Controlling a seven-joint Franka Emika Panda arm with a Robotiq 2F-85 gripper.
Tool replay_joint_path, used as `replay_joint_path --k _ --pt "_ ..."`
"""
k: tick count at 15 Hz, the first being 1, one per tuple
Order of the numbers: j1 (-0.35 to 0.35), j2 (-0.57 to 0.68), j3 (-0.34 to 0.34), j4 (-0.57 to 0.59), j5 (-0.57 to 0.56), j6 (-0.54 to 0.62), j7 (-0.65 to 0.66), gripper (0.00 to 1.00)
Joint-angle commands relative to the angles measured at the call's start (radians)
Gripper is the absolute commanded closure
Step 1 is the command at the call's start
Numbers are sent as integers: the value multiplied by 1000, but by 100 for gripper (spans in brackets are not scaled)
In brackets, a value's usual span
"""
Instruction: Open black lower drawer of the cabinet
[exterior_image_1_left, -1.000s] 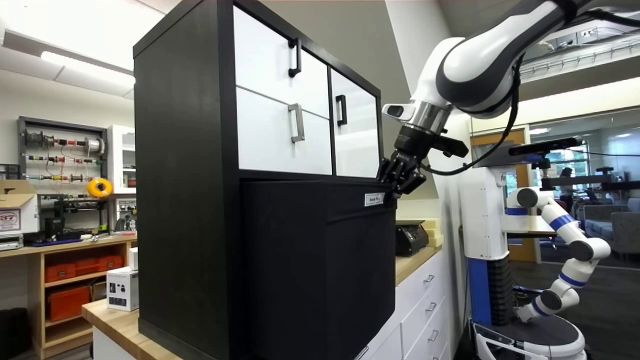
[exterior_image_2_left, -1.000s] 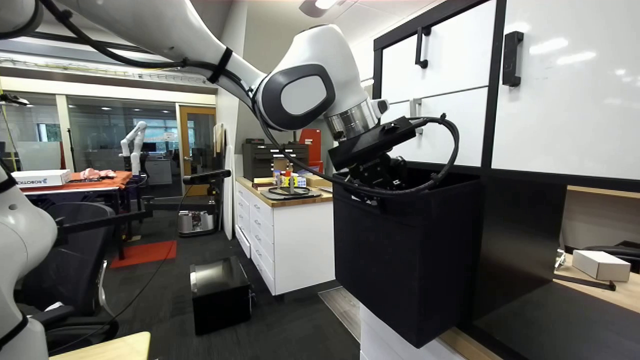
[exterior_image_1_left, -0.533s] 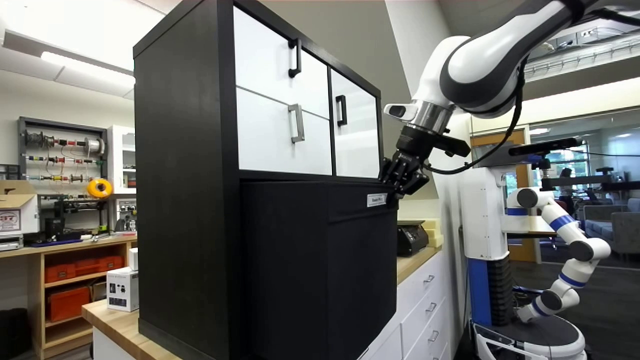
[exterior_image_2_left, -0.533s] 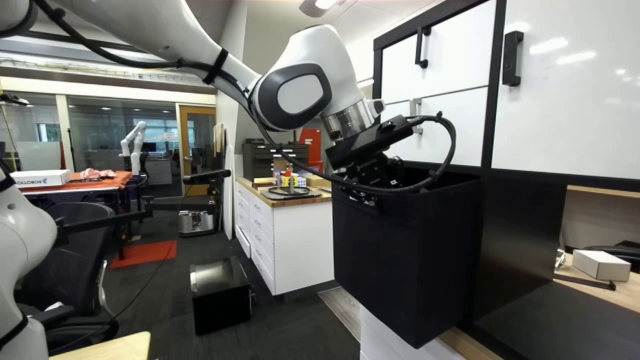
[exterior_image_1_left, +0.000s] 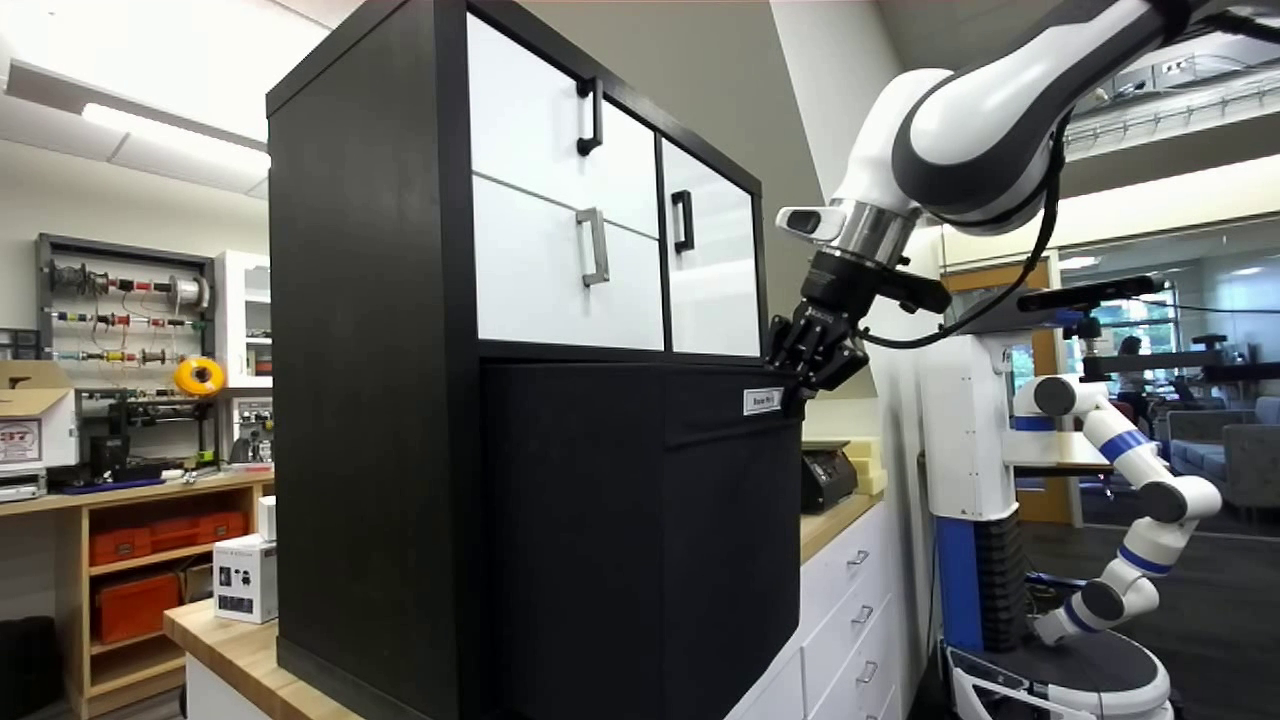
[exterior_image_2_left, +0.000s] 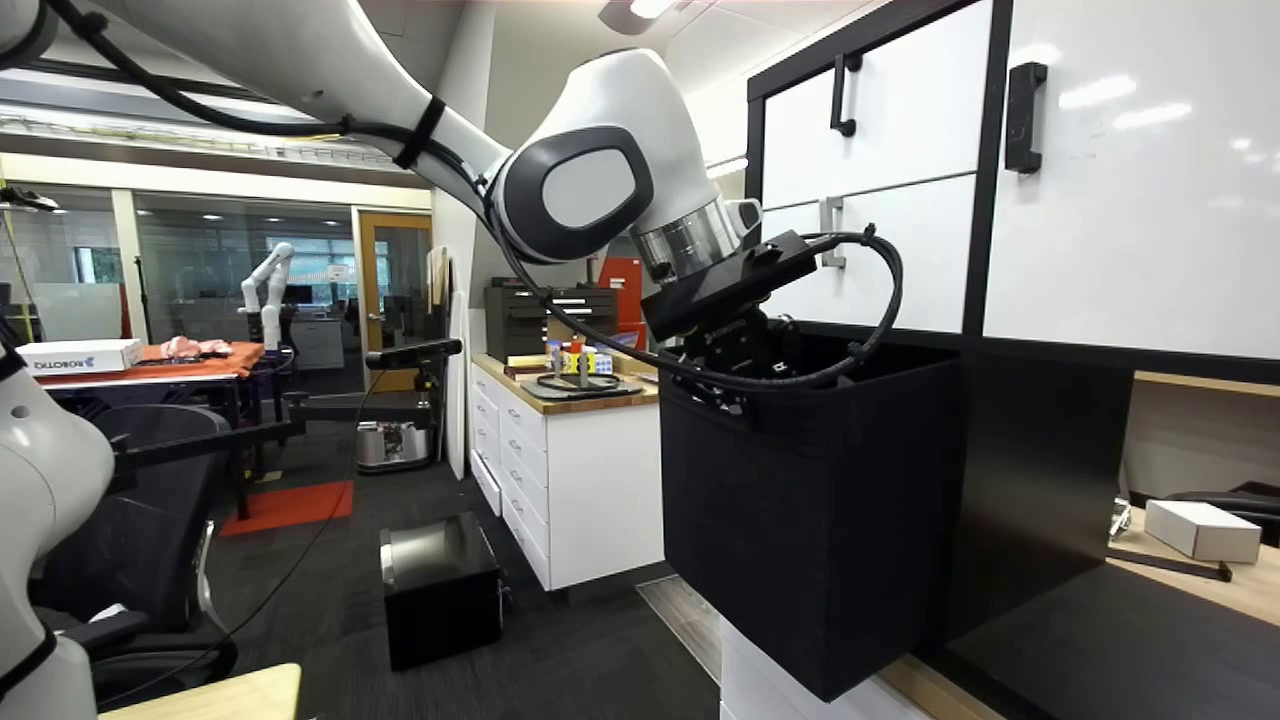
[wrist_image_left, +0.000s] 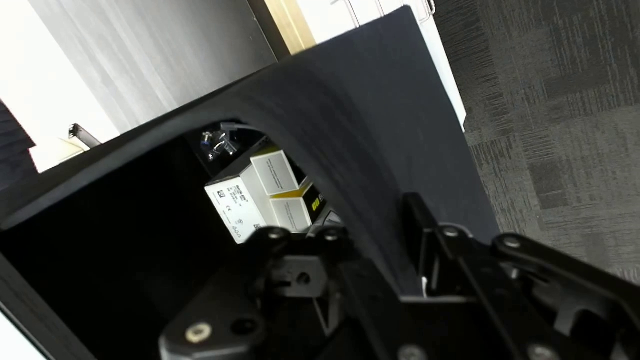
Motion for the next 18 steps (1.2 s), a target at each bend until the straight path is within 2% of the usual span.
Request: replay_joint_path --k 1,7,8,10,15,18 --pt "-9 -117 -30 -122 -48 -36 50 95" --pt "-21 -133 -25 -138 -79 -49 83 95" --pt "-25 -129 -21 -137 -95 -42 101 57" --pt "-24 -123 -19 -132 -118 -38 139 52" --pt "-11 -127 -22 -123 -156 -20 202 18" --pt "-3 -135 -25 -116 -164 -8 205 2"
